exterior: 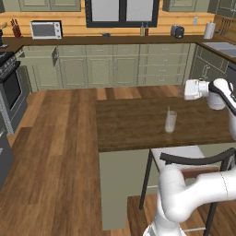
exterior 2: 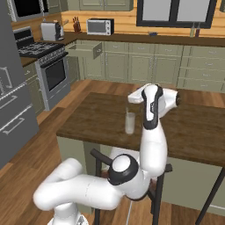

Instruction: Take a straw from the drawer in front and place it inside the glass cup on the dining counter.

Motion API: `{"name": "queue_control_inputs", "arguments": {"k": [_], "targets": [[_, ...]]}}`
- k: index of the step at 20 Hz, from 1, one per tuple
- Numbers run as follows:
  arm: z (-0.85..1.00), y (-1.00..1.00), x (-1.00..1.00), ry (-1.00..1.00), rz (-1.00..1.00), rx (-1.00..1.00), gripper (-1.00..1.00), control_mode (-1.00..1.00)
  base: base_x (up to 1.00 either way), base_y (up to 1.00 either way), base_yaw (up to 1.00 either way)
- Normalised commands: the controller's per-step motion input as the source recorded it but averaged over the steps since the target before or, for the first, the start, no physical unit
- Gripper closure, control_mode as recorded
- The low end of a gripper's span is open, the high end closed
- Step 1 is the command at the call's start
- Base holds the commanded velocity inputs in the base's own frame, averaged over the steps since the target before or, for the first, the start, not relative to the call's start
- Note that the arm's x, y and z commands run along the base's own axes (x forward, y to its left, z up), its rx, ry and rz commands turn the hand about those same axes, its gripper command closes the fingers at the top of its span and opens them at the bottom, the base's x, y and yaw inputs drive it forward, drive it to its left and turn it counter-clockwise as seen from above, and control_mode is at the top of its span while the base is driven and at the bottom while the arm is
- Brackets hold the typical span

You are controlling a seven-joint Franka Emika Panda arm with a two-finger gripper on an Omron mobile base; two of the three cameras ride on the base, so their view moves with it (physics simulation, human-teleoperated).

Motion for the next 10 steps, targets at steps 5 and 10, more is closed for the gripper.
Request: {"name": "queue_control_inputs", "arguments": {"k": [5, 10], "targets": [[0.80, 0.45, -0.70, 0.01, -0.12, -0.30, -1.00, -1.00, 0.00, 0.00, 0.00], [0.12, 0.90, -0.63, 0.12, -0.07, -0.45, -1.00, -1.00, 0.00, 0.00, 0.00]]}}
